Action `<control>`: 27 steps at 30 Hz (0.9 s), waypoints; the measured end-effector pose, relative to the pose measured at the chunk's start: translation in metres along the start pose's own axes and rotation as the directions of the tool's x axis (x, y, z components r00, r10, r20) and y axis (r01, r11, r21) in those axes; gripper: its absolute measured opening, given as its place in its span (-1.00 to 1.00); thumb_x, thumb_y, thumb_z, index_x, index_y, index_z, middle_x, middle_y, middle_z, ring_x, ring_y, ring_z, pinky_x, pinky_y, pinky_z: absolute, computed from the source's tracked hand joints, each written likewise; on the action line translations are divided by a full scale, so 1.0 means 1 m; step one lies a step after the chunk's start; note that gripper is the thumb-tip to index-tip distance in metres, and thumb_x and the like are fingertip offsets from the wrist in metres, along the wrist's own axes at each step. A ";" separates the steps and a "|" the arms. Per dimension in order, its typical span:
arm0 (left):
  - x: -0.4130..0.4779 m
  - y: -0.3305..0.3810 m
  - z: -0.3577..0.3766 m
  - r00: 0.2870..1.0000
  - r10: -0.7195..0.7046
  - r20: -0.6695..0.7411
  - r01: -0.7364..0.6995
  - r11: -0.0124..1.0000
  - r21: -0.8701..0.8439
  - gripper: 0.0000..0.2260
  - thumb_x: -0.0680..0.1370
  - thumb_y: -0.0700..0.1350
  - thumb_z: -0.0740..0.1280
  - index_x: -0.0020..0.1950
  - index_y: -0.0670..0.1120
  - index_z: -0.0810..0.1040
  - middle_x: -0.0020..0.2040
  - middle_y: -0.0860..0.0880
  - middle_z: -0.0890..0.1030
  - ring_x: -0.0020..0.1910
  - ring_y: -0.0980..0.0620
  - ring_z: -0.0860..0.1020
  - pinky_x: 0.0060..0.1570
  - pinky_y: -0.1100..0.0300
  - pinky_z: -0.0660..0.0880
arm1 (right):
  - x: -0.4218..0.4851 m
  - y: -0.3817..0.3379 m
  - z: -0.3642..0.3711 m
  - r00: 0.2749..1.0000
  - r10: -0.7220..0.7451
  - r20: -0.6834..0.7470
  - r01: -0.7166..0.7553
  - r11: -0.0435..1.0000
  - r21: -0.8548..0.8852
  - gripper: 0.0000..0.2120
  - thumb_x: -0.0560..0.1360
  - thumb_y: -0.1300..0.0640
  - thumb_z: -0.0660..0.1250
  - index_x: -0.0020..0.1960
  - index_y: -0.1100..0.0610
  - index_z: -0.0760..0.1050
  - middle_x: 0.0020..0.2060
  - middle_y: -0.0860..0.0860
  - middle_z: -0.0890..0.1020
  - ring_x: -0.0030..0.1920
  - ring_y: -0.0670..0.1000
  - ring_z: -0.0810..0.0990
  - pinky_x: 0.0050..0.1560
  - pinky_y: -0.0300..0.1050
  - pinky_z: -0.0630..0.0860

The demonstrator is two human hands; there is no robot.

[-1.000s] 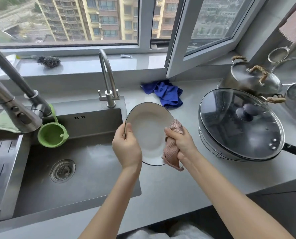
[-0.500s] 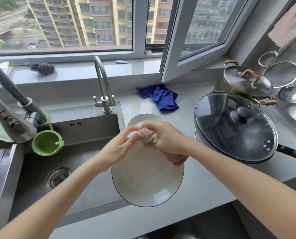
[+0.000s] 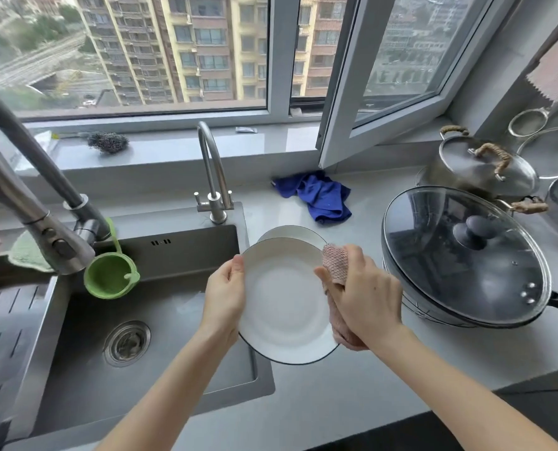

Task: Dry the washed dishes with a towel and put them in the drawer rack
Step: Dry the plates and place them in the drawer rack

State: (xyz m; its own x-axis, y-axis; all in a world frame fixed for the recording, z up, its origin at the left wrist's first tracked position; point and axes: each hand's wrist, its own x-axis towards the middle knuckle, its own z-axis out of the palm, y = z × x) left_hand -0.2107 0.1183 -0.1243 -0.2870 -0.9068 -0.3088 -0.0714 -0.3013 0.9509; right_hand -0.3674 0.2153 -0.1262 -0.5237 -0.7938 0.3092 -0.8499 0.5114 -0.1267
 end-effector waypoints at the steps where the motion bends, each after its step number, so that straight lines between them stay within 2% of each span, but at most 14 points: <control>1: 0.001 0.000 0.002 1.000 -0.007 0.002 0.007 1.000 -0.015 -0.66 0.66 0.00 0.09 -0.15 -0.07 0.57 -0.28 0.02 0.58 -0.32 0.07 0.50 -0.39 0.33 0.48 | 0.000 -0.002 -0.003 0.999 -0.035 0.028 0.036 0.999 -0.032 -0.20 0.53 -0.36 -0.21 0.11 0.25 0.52 -0.26 0.16 0.61 -0.35 0.18 0.59 -0.38 -0.09 0.38; 2: 0.003 0.001 0.005 1.000 -0.003 0.015 0.003 1.000 -0.004 -0.65 0.65 0.02 0.09 -0.16 -0.10 0.56 -0.29 0.00 0.55 -0.33 0.06 0.47 -0.37 0.29 0.46 | -0.001 -0.007 -0.002 0.992 -0.099 0.079 0.104 0.992 -0.065 -0.15 0.52 -0.36 -0.25 0.23 0.27 0.49 -0.04 0.24 0.62 -0.08 0.24 0.62 -0.12 0.04 0.46; 3: 0.003 0.003 0.010 0.999 0.014 0.030 -0.015 1.000 0.025 -0.64 0.65 0.03 0.09 -0.18 -0.14 0.52 -0.30 -0.03 0.50 -0.32 0.05 0.42 -0.34 0.26 0.42 | -0.001 -0.015 0.001 0.972 -0.163 0.167 0.177 0.981 -0.073 -0.09 0.49 -0.39 -0.30 0.38 0.29 0.37 0.25 0.31 0.49 0.26 0.29 0.47 0.21 0.14 0.34; 4: 0.003 0.005 0.016 0.999 0.033 0.041 -0.035 0.998 0.052 -0.64 0.65 0.04 0.10 -0.19 -0.15 0.47 -0.33 -0.04 0.42 -0.33 0.06 0.36 -0.34 0.26 0.35 | -0.001 -0.025 0.005 0.938 -0.226 0.264 0.243 0.970 -0.033 -0.02 0.44 -0.42 -0.37 0.49 0.29 0.15 0.46 0.31 0.20 0.49 0.26 0.14 0.42 0.15 0.06; 5: 0.003 0.005 0.021 0.997 0.055 0.046 -0.058 0.996 0.071 -0.65 0.65 0.02 0.10 -0.22 -0.15 0.43 -0.36 -0.03 0.36 -0.35 0.07 0.31 -0.37 0.30 0.29 | 0.001 -0.036 0.008 0.901 -0.268 0.340 0.259 0.963 0.073 0.00 0.40 -0.44 -0.43 0.53 0.27 -0.06 0.52 0.26 -0.07 0.54 0.19 -0.17 0.49 0.10 -0.17; 7: 0.003 0.011 0.027 0.999 0.010 0.045 -0.011 1.000 0.020 -0.65 0.65 -0.03 0.12 -0.27 -0.13 0.45 -0.39 0.04 0.47 -0.39 0.12 0.42 -0.39 0.37 0.37 | 0.001 -0.057 0.007 0.839 -0.356 0.410 0.212 0.910 0.356 -0.17 0.46 -0.32 -0.37 0.53 0.22 -0.20 0.52 0.18 -0.24 0.51 0.06 -0.35 0.51 -0.02 -0.30; 9: 0.008 0.017 0.023 0.999 -0.023 0.044 0.025 0.999 -0.046 -0.66 0.65 -0.05 0.12 -0.20 -0.12 0.55 -0.33 0.02 0.62 -0.32 0.11 0.57 -0.31 0.33 0.50 | -0.006 -0.065 -0.006 0.768 -0.499 0.400 0.220 0.794 0.567 -0.38 0.57 -0.11 -0.21 0.55 0.15 -0.14 0.54 0.07 -0.16 0.53 -0.04 -0.26 0.50 -0.16 -0.28; 12: 0.014 0.024 0.003 0.998 0.053 0.030 -0.055 0.997 0.048 -0.66 0.64 0.03 0.13 -0.18 -0.09 0.56 -0.20 -0.10 0.54 -0.20 0.01 0.46 -0.20 0.18 0.41 | -0.032 -0.037 -0.021 0.588 -0.690 0.423 0.301 0.672 0.677 -0.51 0.65 -0.07 -0.08 0.54 0.04 0.11 0.54 -0.10 0.04 0.52 -0.21 -0.12 0.49 -0.27 -0.19; 16: 0.010 0.021 -0.005 0.991 0.097 0.090 -0.108 0.986 0.128 -0.69 0.62 0.04 0.16 -0.17 -0.04 0.60 -0.18 -0.08 0.55 -0.18 0.00 0.44 -0.12 0.09 0.39 | -0.015 0.020 0.003 0.709 -0.638 0.300 0.578 0.770 0.270 -0.44 0.65 -0.11 -0.20 0.41 0.09 0.38 0.43 0.00 0.38 0.47 -0.05 0.25 0.49 -0.11 -0.05; 19: 0.006 0.022 0.003 0.980 0.127 0.157 -0.155 0.970 0.188 -0.60 0.62 0.03 0.16 -0.15 -0.26 0.55 -0.29 -0.07 0.45 -0.28 0.02 0.38 -0.24 0.15 0.32 | 0.020 0.005 0.015 0.740 -0.653 0.164 0.642 0.757 0.117 -0.51 0.60 -0.03 -0.02 0.47 0.13 0.26 0.47 0.08 0.29 0.50 0.05 0.17 0.48 0.11 -0.02; 21: 0.003 0.030 0.008 0.974 0.103 0.204 -0.138 0.976 0.167 -0.64 0.63 0.01 0.15 -0.19 -0.16 0.58 -0.36 0.05 0.56 -0.36 0.11 0.49 -0.30 0.24 0.42 | 0.036 -0.023 0.012 0.736 -0.677 0.018 0.669 0.730 0.137 -0.47 0.58 -0.03 0.04 0.50 0.15 0.17 0.50 0.13 0.20 0.52 0.12 0.10 0.50 0.17 -0.05; 23: 0.001 0.033 0.012 0.965 0.076 0.250 -0.117 0.981 0.153 -0.68 0.64 0.00 0.14 -0.16 -0.05 0.61 -0.30 0.08 0.64 -0.28 0.17 0.58 -0.18 0.27 0.49 | 0.049 -0.036 0.007 0.743 -0.667 -0.063 0.663 0.718 0.212 -0.47 0.55 -0.04 0.09 0.47 0.14 0.25 0.43 0.18 0.36 0.44 0.17 0.29 0.44 0.21 0.13; 25: 0.000 0.037 0.014 0.957 0.106 0.272 -0.148 0.979 0.138 -0.69 0.63 0.00 0.14 -0.13 -0.05 0.62 -0.25 0.04 0.65 -0.22 0.14 0.58 -0.11 0.24 0.48 | 0.059 -0.036 -0.004 0.781 -0.623 -0.046 0.596 0.720 0.355 -0.49 0.48 -0.08 0.16 0.38 0.08 0.41 0.18 0.09 0.58 0.17 0.10 0.53 0.16 0.08 0.47; 27: 0.000 0.037 0.013 0.951 0.129 0.279 -0.172 0.976 0.135 -0.70 0.63 -0.01 0.15 -0.14 -0.04 0.63 -0.23 0.04 0.65 -0.20 0.11 0.57 -0.10 0.20 0.47 | 0.071 -0.032 -0.019 0.809 -0.581 0.089 0.433 0.691 0.579 -0.59 0.43 -0.08 0.29 0.23 0.04 0.54 -0.01 -0.05 0.65 -0.01 -0.04 0.59 0.00 -0.10 0.52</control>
State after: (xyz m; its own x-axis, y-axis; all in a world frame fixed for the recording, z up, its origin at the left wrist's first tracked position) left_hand -0.2261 0.1114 -0.0888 -0.5492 -0.8192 -0.1653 -0.1494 -0.0984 0.9839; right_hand -0.3767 0.1487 -0.0821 0.0645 -0.9686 0.2402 -0.8475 -0.1803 -0.4993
